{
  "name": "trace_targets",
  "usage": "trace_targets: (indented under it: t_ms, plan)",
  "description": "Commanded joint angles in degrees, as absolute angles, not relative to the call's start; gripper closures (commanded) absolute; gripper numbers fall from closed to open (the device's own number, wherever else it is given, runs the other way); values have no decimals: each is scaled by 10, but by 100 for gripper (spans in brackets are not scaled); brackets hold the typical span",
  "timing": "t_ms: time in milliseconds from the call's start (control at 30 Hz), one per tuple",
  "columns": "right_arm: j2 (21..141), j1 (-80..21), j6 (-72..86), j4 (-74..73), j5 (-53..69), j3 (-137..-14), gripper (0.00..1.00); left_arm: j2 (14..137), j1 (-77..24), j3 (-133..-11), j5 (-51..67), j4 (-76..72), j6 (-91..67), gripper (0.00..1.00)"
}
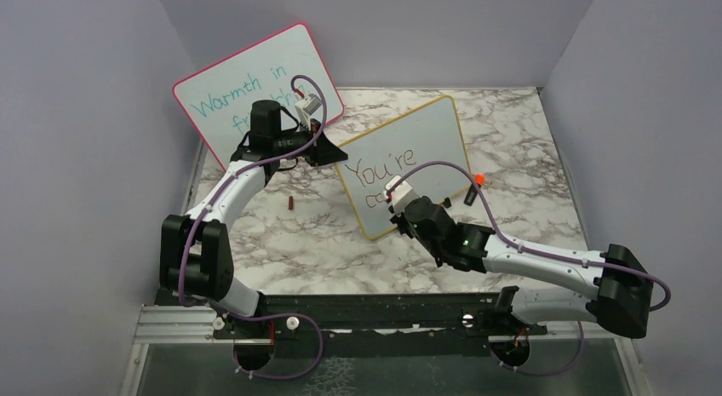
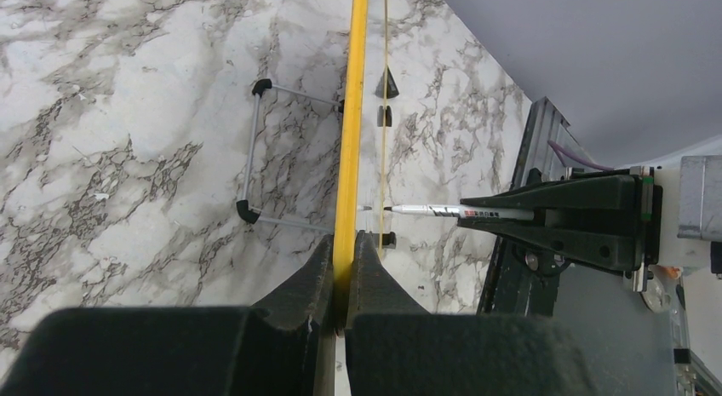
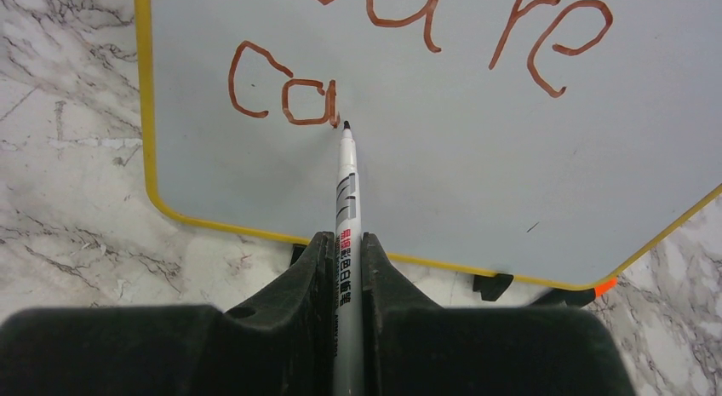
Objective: Write a sentence on the whiteboard
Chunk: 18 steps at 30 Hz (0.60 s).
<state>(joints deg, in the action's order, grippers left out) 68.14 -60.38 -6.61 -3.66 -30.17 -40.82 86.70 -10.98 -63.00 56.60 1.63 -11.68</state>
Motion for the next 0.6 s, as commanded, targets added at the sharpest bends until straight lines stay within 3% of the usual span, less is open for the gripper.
trace_targets:
  t_ms: [0, 567]
  plan:
    - [660, -601, -59, -47, -301, -408, 99, 885, -105, -617, 530, 106, -51, 100]
    - [686, -601, -76, 16, -295, -417, 99, 880, -89, -622, 538, 118, -42, 100]
